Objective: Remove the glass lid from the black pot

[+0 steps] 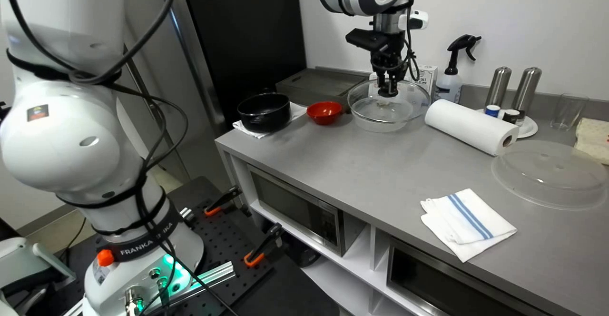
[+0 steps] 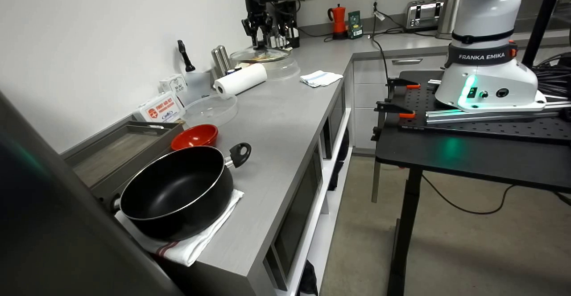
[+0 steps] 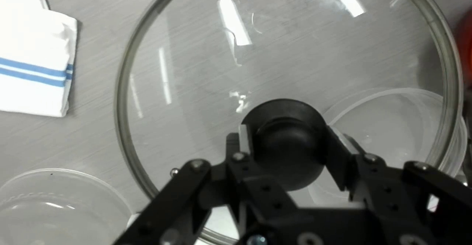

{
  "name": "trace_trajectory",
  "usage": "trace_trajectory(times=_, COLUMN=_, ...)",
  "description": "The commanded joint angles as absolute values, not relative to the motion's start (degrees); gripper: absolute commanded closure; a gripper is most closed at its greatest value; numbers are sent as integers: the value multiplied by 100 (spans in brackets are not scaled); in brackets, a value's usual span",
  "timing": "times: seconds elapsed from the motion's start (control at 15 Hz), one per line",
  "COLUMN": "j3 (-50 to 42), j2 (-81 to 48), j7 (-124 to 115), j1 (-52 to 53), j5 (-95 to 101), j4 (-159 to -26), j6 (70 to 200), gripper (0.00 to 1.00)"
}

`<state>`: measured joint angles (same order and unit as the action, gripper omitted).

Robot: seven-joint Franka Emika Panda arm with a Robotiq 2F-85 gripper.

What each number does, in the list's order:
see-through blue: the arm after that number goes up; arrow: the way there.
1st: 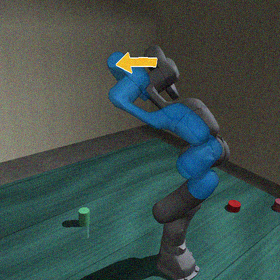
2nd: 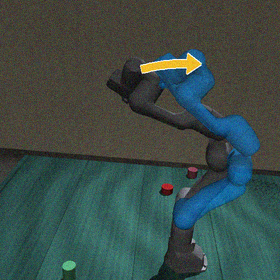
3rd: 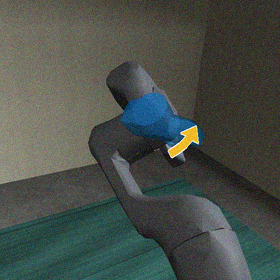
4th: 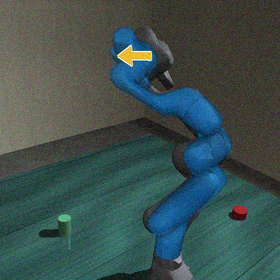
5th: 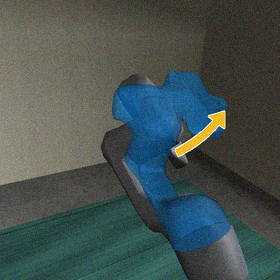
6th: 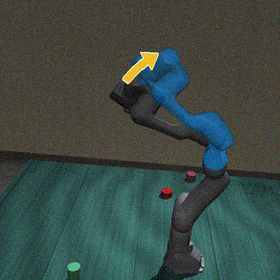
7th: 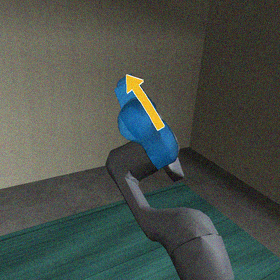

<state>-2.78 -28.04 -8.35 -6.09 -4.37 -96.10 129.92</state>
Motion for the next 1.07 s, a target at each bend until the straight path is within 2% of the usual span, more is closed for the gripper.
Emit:
trace_trajectory(times=0.0, j3=-409, j2=-3363, j7=-1033, j1=-653, j5=-555, j4=-8817, j6=12772, gripper=75)
trace_trajectory(times=1.0, j3=-748, j2=-5477, j7=-1959, j1=-874, j5=-513, j4=-6088, j6=11523, gripper=75)
